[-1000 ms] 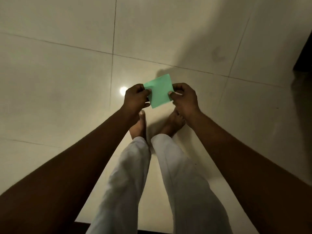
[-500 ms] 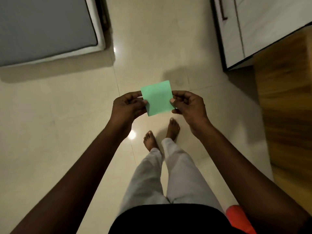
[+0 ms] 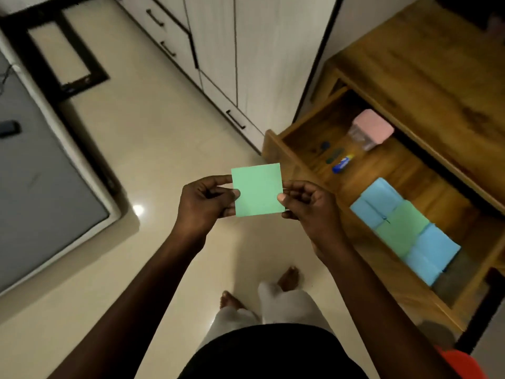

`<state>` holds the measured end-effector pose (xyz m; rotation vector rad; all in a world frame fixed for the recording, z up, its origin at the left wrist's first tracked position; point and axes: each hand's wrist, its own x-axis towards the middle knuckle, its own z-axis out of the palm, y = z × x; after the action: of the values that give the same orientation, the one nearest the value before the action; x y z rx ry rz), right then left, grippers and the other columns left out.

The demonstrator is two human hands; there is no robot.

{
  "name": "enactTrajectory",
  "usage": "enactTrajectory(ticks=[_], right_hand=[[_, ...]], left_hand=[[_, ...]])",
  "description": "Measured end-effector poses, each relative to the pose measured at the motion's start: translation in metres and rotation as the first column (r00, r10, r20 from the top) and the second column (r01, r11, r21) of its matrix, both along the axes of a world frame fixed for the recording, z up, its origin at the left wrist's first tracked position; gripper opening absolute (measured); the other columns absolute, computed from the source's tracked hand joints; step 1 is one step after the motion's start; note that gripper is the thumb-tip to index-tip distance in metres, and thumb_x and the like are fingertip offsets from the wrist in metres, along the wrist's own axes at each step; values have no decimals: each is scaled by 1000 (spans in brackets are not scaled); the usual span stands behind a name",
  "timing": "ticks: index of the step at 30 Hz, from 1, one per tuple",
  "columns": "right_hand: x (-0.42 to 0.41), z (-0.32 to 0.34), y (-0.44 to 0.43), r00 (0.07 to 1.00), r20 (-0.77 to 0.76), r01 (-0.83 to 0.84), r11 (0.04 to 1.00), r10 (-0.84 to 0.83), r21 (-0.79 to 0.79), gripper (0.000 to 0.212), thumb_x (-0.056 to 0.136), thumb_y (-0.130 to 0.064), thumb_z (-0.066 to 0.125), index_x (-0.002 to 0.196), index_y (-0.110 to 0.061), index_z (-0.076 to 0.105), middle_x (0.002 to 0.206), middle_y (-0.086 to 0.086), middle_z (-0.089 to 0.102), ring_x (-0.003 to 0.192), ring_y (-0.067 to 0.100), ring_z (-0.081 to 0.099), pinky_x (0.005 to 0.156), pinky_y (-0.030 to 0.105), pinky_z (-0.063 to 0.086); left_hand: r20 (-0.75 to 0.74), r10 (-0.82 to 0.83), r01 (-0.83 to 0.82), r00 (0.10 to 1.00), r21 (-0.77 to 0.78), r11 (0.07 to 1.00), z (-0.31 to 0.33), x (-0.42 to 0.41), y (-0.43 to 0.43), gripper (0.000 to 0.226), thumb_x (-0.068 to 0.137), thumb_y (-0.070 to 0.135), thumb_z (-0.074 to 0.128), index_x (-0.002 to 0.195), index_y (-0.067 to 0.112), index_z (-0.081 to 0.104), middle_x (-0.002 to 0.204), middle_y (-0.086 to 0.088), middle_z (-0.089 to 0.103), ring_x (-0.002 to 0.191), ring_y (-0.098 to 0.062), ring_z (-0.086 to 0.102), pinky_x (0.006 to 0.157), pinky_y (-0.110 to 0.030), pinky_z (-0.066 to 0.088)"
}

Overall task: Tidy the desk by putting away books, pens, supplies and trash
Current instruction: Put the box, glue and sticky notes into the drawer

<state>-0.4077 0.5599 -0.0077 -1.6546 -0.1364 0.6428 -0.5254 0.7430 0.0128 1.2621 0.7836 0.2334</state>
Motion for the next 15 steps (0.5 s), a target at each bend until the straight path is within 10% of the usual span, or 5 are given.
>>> enactTrajectory(ticks=[15], right_hand=[[94,10,-185,884,45,467,884,-466,-10,19,85,1,78,100,-9,73,88,5,75,81,19,73,66,31,62]], left_hand=[[13,-489,486,872,83,870,16,194,-153,31,83,-14,69,106,4,76,94,-12,79,83,-24,77,66,-34,62]])
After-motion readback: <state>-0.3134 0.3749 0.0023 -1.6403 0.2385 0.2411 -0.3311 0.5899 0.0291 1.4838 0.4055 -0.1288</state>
